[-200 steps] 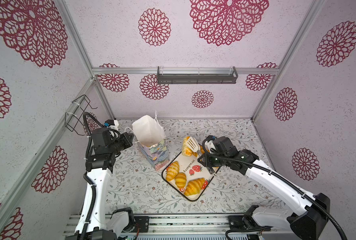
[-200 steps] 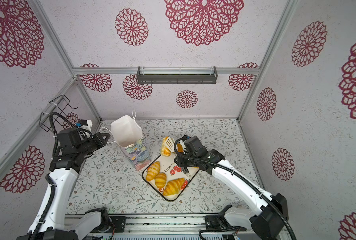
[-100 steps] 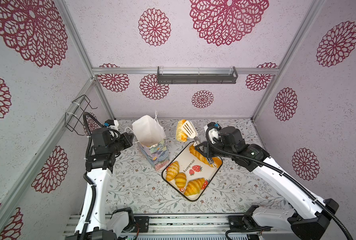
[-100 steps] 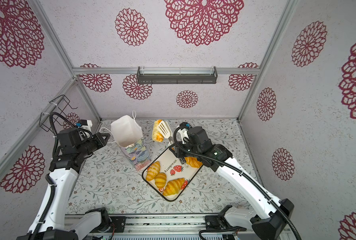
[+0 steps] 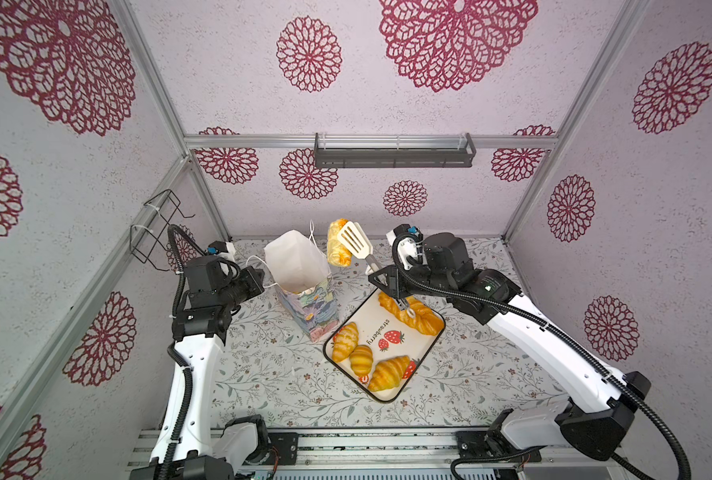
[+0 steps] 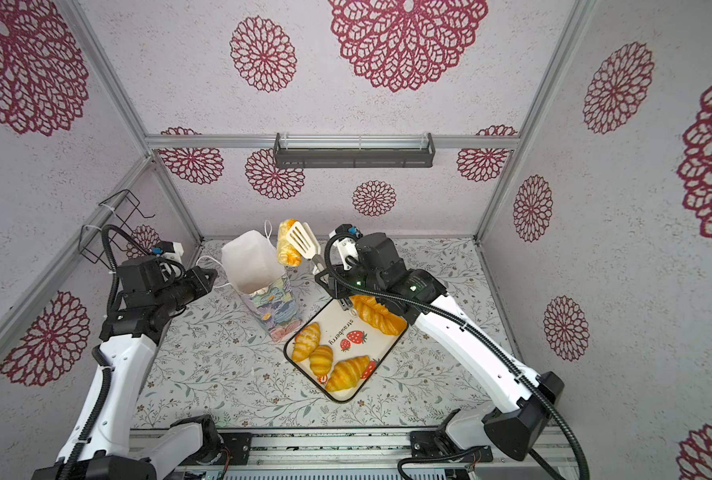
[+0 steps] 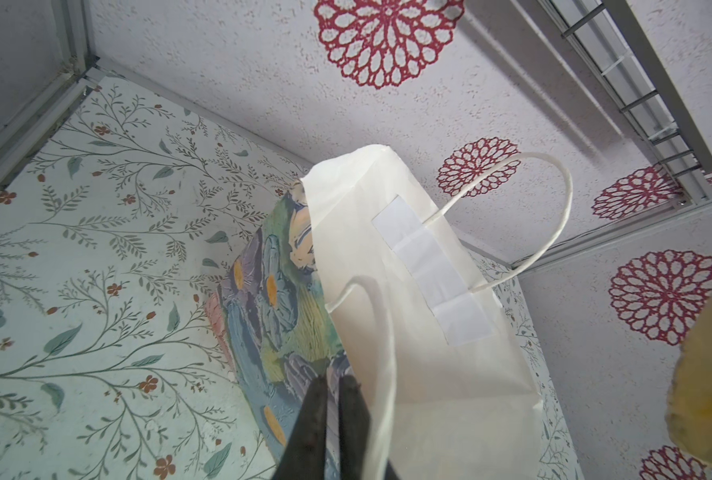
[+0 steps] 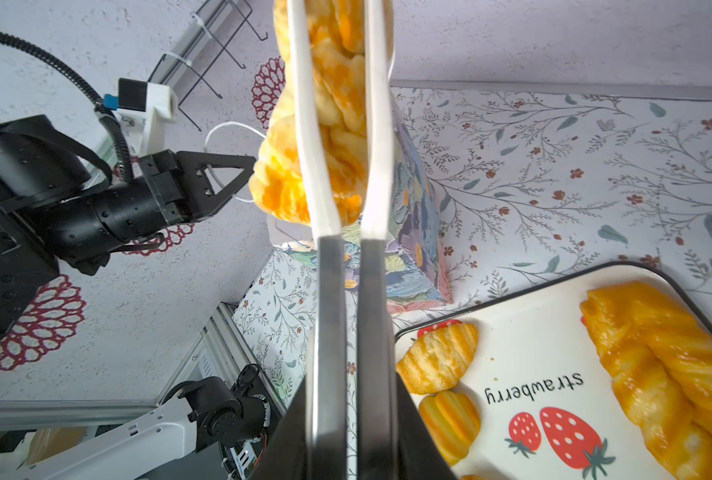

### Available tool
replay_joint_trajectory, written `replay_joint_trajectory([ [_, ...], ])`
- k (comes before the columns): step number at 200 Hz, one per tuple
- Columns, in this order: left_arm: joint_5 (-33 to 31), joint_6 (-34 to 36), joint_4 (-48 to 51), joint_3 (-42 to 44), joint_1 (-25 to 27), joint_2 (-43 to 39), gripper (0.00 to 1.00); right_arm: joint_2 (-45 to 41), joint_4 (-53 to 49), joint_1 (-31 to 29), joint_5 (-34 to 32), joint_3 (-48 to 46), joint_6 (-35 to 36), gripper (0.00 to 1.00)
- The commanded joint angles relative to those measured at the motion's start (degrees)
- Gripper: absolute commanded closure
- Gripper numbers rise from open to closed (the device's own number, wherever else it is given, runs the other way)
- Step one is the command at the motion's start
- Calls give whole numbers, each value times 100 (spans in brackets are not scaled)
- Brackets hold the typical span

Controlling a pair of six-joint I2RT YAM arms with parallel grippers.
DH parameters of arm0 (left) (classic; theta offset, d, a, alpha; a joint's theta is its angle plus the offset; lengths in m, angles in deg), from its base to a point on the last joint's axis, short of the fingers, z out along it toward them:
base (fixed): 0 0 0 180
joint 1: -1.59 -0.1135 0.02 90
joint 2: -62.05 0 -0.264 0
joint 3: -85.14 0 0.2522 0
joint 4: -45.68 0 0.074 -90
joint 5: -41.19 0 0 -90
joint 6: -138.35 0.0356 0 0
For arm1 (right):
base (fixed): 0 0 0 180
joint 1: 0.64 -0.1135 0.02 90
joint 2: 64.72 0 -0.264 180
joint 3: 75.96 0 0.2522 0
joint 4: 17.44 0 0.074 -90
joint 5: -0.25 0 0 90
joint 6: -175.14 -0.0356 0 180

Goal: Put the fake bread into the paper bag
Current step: 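Lift the croissant in the tongs and carry it over the bag opening, then lower the croissant into the bag and open the tongs with the right gripper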

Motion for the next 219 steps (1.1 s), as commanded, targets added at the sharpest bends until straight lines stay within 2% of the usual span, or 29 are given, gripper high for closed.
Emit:
replay_joint_trajectory([
  [1,-215,114,112,-109,11,13,88,105,332,-260,15,572,379,74],
  [93,37,80,93,-120,7,65,85,999,249,-543,111,1300,604,73],
  [219,124,70,75,-122,9,127,82,1594,290,-563,233,1434,567,68],
])
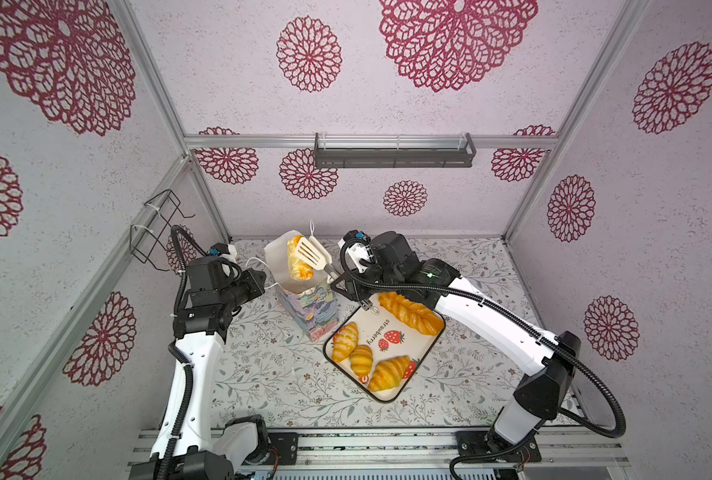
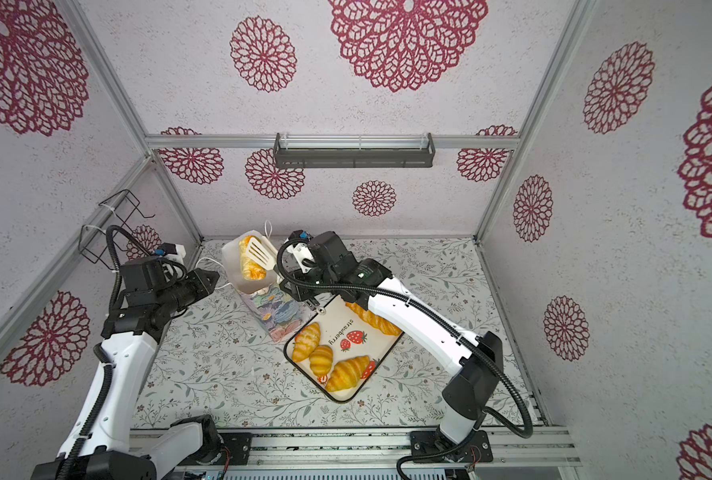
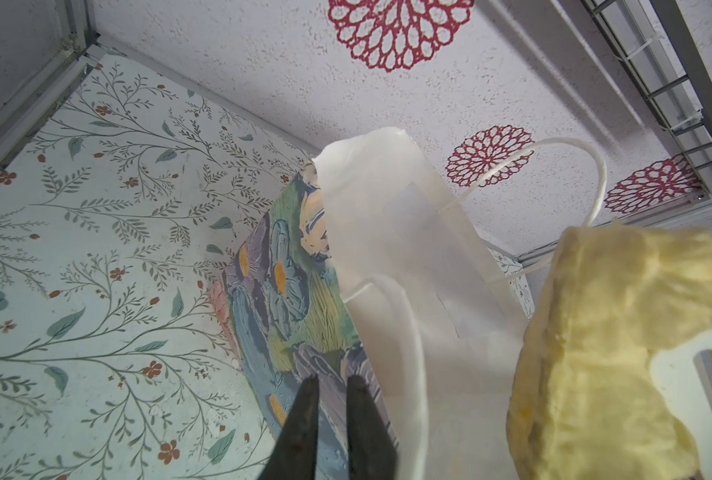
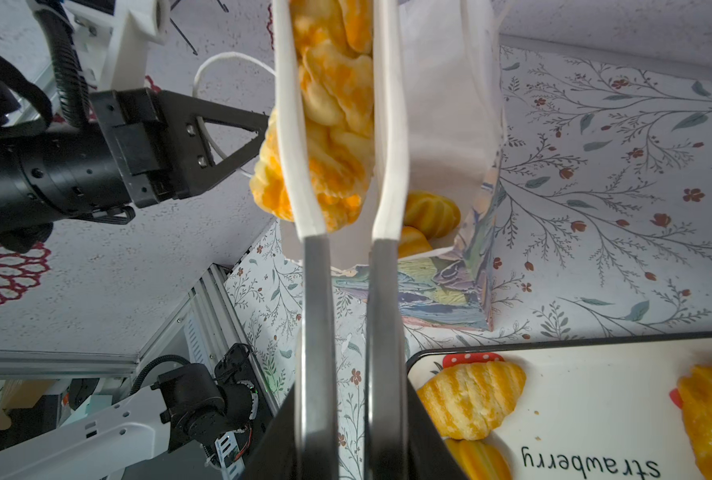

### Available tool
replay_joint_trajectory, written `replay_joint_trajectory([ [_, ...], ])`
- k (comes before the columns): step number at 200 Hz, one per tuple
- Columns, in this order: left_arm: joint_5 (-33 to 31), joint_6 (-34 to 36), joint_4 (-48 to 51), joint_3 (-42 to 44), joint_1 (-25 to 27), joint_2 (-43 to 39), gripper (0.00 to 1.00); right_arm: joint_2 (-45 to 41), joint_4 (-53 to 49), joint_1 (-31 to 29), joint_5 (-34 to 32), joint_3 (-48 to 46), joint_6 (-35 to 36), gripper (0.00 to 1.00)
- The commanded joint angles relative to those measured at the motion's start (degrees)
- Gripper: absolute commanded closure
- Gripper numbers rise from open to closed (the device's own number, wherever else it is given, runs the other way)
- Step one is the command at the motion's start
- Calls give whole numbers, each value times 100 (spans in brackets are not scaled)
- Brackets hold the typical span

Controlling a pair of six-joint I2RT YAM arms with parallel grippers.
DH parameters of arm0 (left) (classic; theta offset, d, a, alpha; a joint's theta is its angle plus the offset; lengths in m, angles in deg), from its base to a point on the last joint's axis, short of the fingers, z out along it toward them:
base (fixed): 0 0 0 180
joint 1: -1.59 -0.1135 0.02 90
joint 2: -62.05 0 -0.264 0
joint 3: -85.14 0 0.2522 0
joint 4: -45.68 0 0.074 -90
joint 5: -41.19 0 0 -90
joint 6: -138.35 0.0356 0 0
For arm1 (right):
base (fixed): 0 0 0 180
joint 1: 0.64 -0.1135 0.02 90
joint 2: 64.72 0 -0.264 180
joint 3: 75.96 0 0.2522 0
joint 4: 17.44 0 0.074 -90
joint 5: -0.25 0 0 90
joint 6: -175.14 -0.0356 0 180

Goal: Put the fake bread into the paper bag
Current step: 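Lower the croissant into the bag and open the tongs with the right gripper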

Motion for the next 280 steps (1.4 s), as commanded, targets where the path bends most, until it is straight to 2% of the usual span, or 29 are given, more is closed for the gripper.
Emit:
replay_joint_trajectory([
  [1,61,55,-55,-121,8,35,82,-33,335,-31,137,312,80,68],
  [45,72,54,-59,-120,3,30,79,7,310,-43,175,312,71,65],
  [105,92,39,-64,-120,15,32,77,-12,275,-78,201,312,88,54],
  [157,105,42,-64,-122,7,35,77,-86,193,-77,116,336,114,52],
  [280,285,16,-134,-102,51,17,77,-1237,-446,-71,-865,-271,299,52],
])
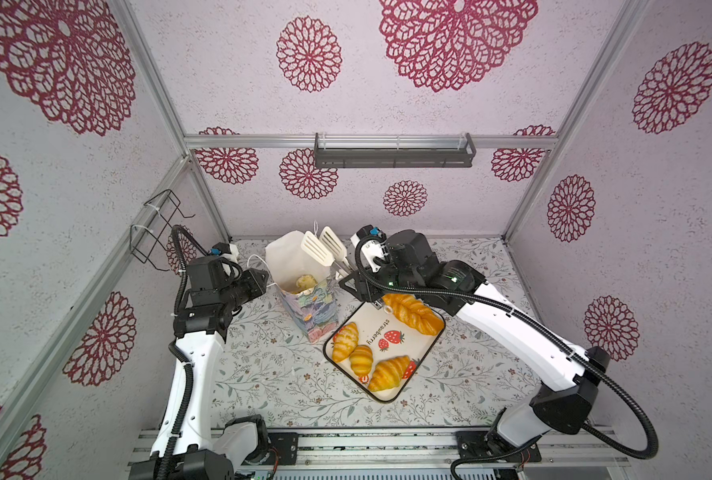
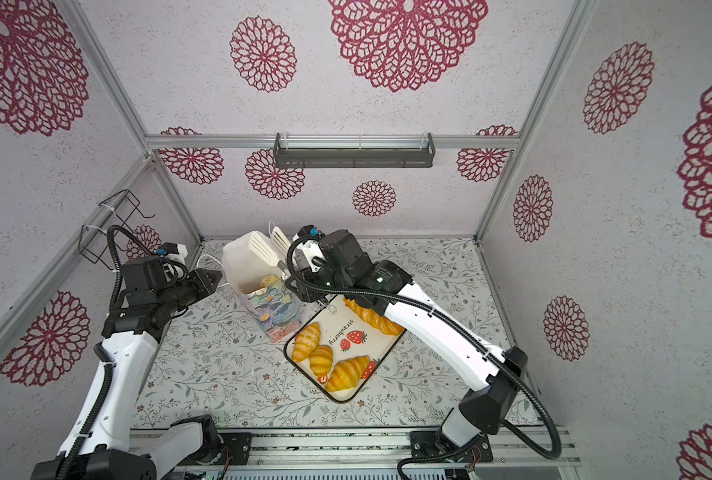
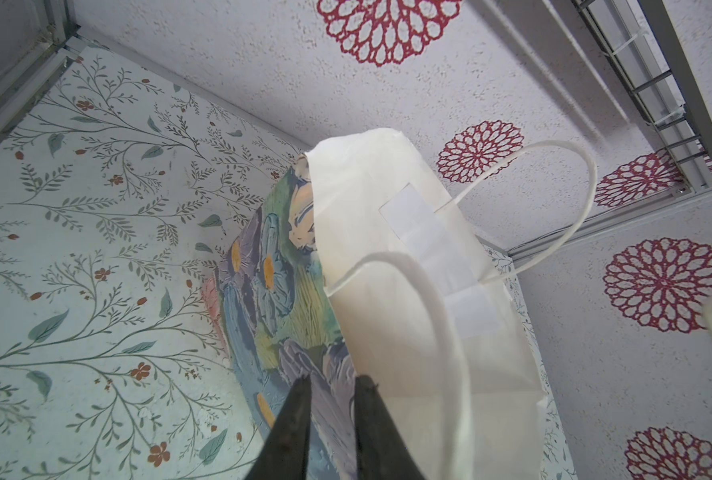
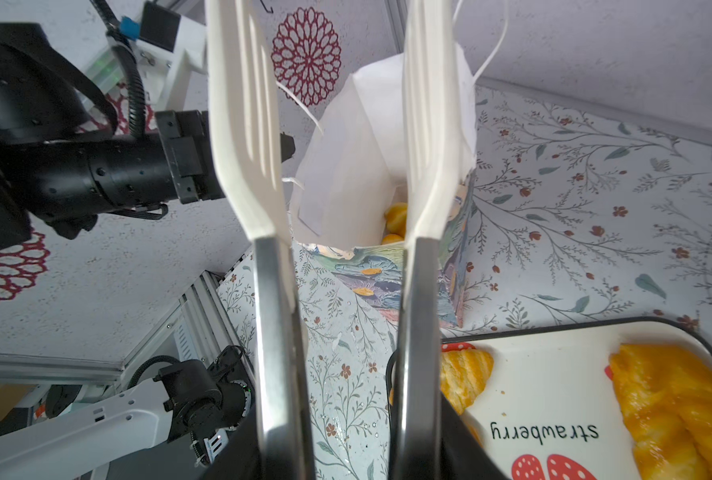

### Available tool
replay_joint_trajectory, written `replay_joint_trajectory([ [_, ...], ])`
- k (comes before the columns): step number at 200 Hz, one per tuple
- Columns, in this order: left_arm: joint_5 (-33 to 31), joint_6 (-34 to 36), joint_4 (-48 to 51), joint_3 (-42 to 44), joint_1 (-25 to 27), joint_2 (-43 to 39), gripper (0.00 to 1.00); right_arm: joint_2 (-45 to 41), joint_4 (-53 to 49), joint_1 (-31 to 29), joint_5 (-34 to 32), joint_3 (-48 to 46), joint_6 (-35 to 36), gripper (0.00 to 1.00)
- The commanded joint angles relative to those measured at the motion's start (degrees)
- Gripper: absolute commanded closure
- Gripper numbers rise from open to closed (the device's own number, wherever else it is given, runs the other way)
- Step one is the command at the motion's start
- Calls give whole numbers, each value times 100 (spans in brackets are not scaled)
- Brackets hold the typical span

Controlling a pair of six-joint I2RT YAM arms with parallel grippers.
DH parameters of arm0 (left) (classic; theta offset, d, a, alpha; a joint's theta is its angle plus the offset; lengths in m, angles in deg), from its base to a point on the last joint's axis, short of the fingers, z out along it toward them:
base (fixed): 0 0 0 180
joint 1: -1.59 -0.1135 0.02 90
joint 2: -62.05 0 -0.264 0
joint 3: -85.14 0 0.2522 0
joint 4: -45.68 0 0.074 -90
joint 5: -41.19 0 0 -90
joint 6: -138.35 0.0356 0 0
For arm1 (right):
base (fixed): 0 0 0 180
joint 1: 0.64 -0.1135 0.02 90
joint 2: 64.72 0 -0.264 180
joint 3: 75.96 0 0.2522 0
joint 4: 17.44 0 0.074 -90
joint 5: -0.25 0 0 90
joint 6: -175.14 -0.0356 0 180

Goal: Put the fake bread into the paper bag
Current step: 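Lower the croissant into the bag and open the tongs with the right gripper, then withdraw the open tongs from the bag back over the tray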

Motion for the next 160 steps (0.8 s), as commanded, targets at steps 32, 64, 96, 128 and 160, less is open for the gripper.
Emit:
replay_joint_trajectory([
  [32,165,-3,-176,-80,45,-65,77,-677,-332,-10,-628,-440,126,52],
  [64,159,6,-176,-82,56,-60,76,-789,-771,-4,-964,-778,118,52],
  [96,148,5,-174,-89,48,-60,74,-959,-1143,-5,-1231,-1262,-5,52],
  [128,149,8,-167,-85,44,-60,75,-1175,-1243,-9,-1217,-1777,-185,52],
  [160,225,-5,-192,-78,64,-63,77,-1102,-1607,-19,-1225,-1937,-218,52],
])
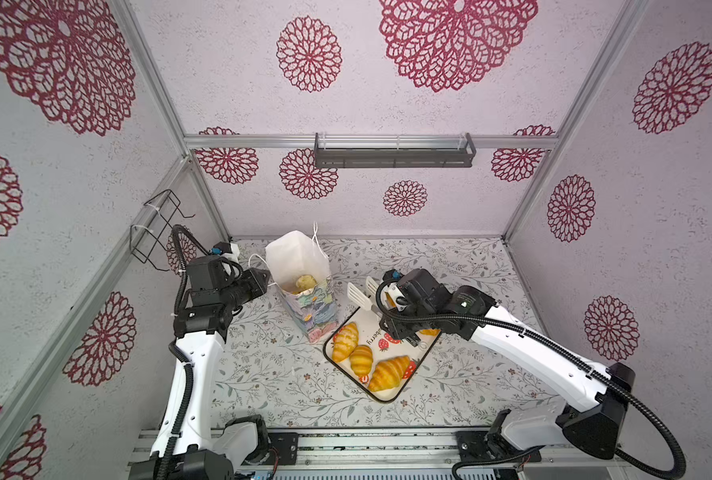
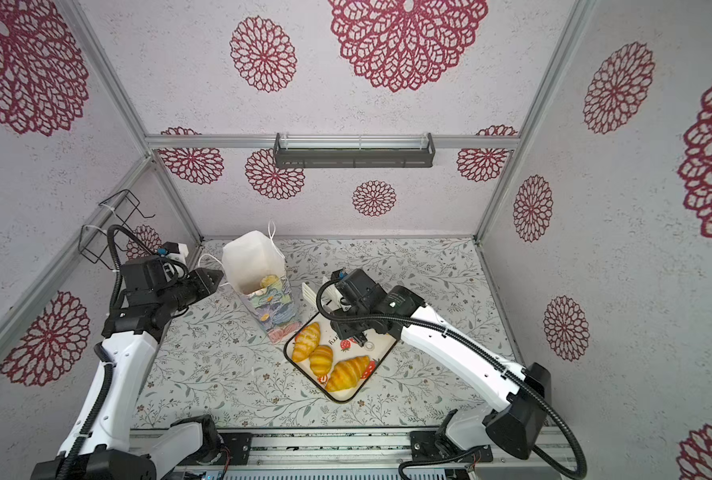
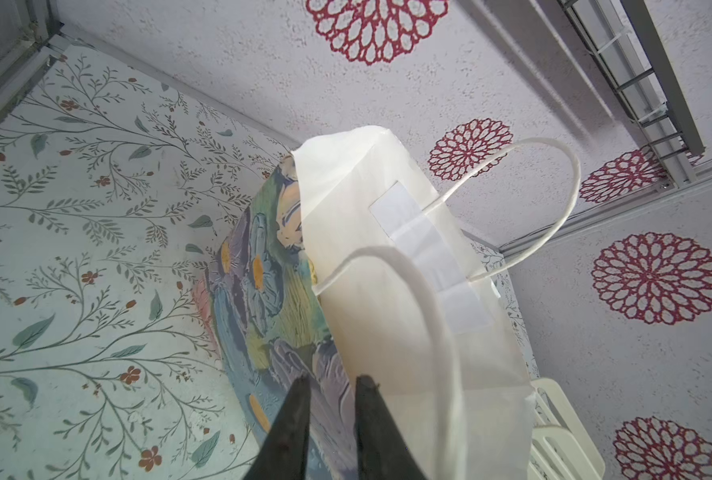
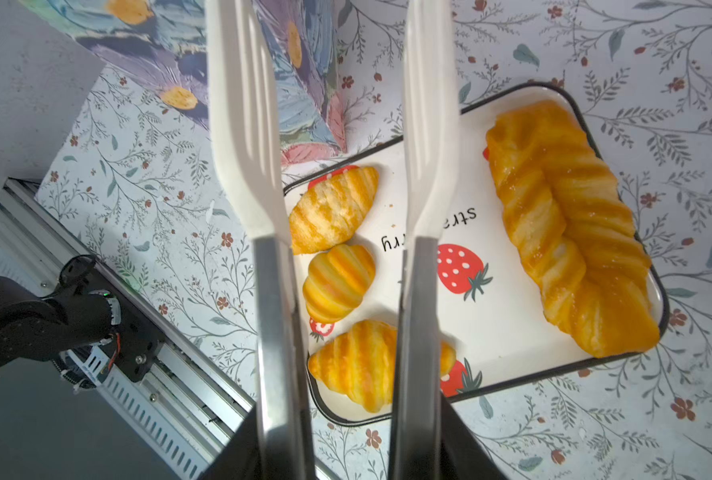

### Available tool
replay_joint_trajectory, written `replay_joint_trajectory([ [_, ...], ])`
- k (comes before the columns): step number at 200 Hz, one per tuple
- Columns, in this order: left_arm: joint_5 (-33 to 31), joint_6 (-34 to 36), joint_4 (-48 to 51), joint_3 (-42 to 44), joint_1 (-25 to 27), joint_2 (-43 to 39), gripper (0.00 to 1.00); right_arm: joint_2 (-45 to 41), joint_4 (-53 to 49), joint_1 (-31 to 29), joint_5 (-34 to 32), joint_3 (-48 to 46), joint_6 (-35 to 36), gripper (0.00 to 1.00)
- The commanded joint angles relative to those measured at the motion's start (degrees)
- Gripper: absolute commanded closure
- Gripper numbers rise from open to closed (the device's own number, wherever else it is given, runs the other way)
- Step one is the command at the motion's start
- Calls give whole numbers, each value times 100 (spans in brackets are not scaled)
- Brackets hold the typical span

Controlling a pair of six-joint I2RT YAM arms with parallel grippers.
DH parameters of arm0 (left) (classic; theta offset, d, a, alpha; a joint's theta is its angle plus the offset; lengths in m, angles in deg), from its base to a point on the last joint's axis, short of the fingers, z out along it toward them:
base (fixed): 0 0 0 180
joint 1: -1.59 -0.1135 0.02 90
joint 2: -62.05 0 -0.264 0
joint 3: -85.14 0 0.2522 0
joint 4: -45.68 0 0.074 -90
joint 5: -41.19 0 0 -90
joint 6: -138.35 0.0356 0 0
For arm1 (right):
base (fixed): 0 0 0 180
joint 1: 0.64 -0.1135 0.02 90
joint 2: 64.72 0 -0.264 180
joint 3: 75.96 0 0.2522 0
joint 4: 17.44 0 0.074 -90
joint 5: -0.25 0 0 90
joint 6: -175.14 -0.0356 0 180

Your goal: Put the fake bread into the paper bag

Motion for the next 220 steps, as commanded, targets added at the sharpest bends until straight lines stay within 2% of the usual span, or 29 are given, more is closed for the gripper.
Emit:
replay_joint_trajectory([
  [1,99,-2,-147,-77,56,-61,77,-183,-202,-23,-167,43,-151,52],
  [61,393,-59,-373,-14,59,-217,76,39,-628,-116,-115,-165,-107,52],
  [220,298,-42,-331,-23,64,-252,75,511,-709,-945,-100,-896,-275,47],
])
